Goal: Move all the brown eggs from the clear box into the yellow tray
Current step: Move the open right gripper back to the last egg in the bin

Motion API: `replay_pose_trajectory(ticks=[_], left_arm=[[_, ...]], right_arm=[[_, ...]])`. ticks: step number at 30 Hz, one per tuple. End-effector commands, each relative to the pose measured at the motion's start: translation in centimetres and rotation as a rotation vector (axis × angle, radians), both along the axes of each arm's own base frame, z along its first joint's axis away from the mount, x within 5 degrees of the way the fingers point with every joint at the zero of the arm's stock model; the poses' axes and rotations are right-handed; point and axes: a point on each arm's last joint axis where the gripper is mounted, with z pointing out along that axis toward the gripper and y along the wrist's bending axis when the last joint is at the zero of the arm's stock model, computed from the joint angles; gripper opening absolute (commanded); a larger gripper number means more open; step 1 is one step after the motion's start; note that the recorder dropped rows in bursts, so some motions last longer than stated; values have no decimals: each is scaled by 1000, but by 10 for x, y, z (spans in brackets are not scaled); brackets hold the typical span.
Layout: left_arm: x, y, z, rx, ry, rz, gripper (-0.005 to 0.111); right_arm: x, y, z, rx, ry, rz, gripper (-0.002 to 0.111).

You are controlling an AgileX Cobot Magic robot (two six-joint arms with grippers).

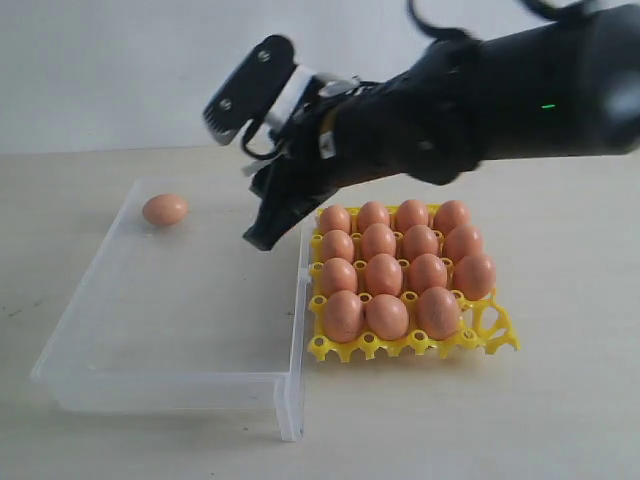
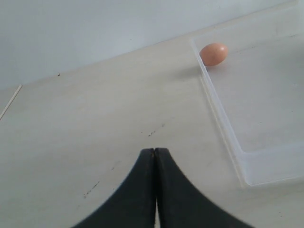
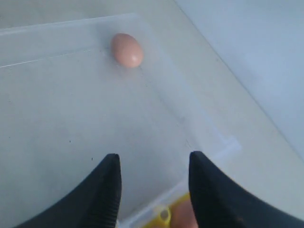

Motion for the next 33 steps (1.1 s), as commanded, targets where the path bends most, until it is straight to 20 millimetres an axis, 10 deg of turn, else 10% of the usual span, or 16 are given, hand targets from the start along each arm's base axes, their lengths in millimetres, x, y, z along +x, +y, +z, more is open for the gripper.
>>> replay_pose_trajectory(ticks=[1,14,33], left_arm=[[0,0,2,-6,-16,0,0],[0,0,2,-6,-16,0,0],[0,0,2,-6,-16,0,0]], right_arm=[[28,46,-29,-119,-92,146,45],[73,133,-87,-96,-241,300,59],[109,126,-128,-149,-289,296,59]])
